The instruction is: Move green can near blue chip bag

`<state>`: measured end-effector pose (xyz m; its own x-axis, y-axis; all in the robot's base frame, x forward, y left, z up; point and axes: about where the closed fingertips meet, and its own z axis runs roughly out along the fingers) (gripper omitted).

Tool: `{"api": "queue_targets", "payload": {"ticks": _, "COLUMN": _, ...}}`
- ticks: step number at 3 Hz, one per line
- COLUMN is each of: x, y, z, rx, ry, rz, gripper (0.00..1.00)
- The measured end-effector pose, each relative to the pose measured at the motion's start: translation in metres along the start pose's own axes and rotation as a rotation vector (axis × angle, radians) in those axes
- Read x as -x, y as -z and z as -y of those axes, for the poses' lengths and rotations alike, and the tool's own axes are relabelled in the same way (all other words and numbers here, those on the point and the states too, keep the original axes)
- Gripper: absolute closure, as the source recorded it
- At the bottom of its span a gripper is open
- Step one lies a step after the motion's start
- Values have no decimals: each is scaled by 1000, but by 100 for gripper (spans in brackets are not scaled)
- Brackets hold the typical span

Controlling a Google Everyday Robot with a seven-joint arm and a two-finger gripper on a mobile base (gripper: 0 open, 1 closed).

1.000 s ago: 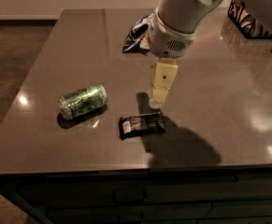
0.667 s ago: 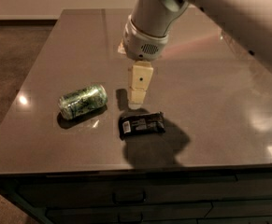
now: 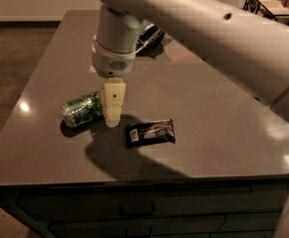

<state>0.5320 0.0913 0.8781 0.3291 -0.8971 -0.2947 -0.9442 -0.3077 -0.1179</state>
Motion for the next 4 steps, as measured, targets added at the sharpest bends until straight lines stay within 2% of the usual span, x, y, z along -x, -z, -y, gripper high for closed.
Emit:
{"api": "queue_targets", "payload": {"ticks": 1, "x": 18, "y": -23, "z": 2, "rx": 34, "ry": 39, "rz": -16, "gripper": 0}}
{"api": "queue_targets", "payload": {"ticks": 2, "x": 29, "y": -36, "z": 4, "rx": 48, "ry": 58, "rz": -30, "gripper": 17}}
{"api": "queue_targets", "payload": {"ticks": 3, "x": 32, "y": -40, "z": 8, "rx": 56, "ry": 57, "rz": -35, "gripper": 41}}
{"api": "queue_targets", "payload": {"ticks": 4, "x": 26, "y": -35, "z": 12, "rx": 46, "ry": 29, "rz": -31, "gripper": 64}}
